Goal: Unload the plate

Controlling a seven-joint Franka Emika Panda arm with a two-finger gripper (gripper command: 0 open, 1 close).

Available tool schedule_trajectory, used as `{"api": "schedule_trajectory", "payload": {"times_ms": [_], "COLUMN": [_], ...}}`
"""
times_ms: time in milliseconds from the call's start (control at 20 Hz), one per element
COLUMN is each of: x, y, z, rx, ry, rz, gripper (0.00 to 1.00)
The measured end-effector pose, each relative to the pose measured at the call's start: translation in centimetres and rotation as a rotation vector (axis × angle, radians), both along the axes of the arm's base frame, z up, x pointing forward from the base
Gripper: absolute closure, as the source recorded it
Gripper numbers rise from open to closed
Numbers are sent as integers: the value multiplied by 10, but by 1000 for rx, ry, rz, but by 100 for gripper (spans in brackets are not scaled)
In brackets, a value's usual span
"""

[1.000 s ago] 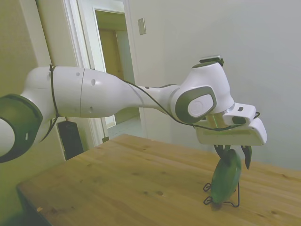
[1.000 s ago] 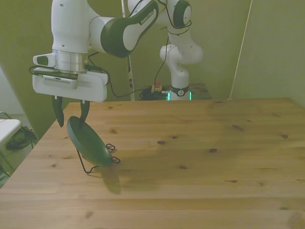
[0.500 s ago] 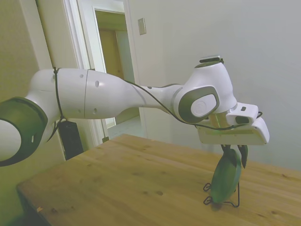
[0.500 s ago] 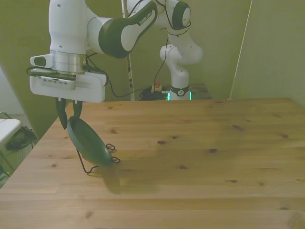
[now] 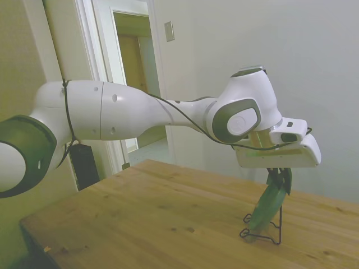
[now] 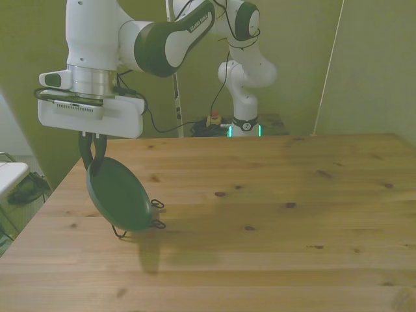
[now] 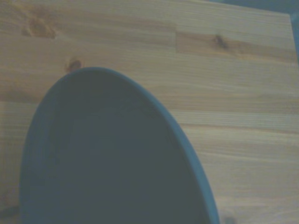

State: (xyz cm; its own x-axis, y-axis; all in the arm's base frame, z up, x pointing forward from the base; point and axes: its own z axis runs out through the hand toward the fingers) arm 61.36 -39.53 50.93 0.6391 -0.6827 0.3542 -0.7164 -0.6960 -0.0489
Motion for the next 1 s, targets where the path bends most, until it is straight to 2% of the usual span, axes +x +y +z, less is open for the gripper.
{"api": "schedule_trajectory", "payload": {"times_ms": [300,450,550,800,1000], "x": [1,3,9,40,74], "y": [20,47,70,125,148], "z": [37,56,57,35,-16], "rx": [19,97,188,407,522], "ry": [-26,-46,-39,7,33], "rz": [33,49,48,85,116], "gripper": [100,100,100,100,100]}}
